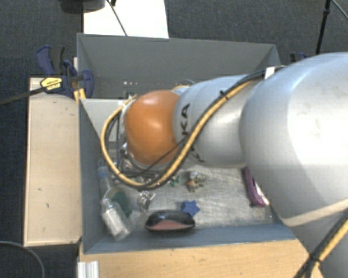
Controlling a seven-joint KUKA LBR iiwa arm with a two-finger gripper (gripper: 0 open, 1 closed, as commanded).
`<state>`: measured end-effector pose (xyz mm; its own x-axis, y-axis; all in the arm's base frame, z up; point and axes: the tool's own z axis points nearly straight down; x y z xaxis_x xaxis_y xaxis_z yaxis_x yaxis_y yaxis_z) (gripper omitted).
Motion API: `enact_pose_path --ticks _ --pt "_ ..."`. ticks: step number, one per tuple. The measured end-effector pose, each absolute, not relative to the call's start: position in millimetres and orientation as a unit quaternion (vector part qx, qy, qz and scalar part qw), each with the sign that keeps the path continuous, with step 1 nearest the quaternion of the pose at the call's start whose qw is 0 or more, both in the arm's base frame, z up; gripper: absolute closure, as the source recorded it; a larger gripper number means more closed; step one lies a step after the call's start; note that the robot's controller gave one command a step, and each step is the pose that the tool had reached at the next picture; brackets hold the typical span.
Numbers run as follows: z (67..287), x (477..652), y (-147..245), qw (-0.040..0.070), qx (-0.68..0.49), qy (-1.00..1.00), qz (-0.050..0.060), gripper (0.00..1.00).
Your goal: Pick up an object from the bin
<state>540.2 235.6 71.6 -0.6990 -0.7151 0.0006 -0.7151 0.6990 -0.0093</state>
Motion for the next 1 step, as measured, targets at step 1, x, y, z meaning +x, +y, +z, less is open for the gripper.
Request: enact_pose_path --ticks 1 --pt "80.7 533.3 240.2 0.001 -0.433 0.901 -0.007 0.0"
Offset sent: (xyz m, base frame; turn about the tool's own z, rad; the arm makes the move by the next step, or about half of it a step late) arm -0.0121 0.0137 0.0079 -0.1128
